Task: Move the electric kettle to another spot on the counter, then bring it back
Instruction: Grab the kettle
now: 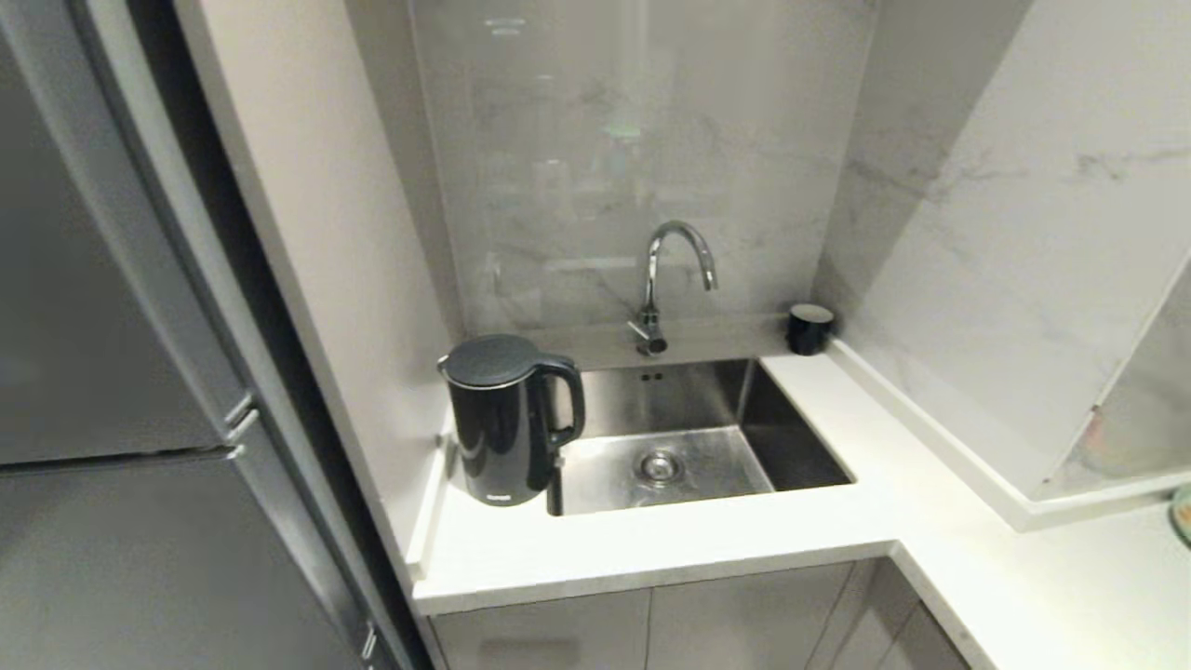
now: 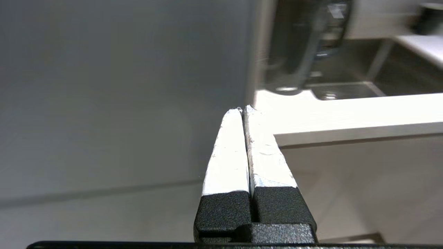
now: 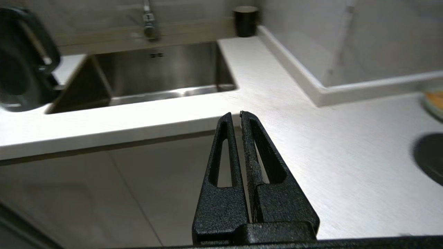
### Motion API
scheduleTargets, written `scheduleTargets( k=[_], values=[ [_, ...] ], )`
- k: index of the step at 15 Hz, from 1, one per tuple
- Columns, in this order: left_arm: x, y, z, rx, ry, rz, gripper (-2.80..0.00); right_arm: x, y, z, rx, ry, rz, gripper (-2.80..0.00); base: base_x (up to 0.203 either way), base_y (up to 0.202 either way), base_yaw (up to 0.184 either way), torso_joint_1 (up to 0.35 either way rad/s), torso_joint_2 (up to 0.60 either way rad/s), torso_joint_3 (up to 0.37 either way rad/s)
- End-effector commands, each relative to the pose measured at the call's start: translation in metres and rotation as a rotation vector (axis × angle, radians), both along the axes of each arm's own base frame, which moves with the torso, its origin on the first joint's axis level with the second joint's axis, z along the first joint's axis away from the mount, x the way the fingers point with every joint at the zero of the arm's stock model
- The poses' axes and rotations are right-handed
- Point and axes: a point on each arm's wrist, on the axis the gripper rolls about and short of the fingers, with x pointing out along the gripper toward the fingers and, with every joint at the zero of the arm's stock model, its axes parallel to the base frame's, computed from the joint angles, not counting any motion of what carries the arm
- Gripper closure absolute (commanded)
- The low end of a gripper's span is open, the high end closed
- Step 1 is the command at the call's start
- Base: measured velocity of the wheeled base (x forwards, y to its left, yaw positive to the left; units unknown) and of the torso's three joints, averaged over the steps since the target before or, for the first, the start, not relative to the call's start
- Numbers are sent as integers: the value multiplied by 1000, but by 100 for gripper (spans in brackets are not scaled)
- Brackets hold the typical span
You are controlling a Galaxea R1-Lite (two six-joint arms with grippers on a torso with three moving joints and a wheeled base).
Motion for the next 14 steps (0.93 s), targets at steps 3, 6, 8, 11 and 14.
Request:
scheduleTargets(
  k=[3,6,8,11,14],
  values=[
    [0,0,0,0,1,1,0,0,0,0,0,-2,1,0,4,9,-174,1,3,1],
    [0,0,0,0,1,1,0,0,0,0,0,-2,1,0,1,7,-176,4,3,3],
    [0,0,0,0,1,1,0,0,0,0,0,-1,1,0,1,8,-169,3,1,-2],
    [0,0,0,0,1,1,0,0,0,0,0,-2,1,0,0,2,-77,2,0,1],
    [0,0,0,-3,-2,2,0,0,0,0,0,-2,1,0,0,0,0,0,0,0]
  ],
)
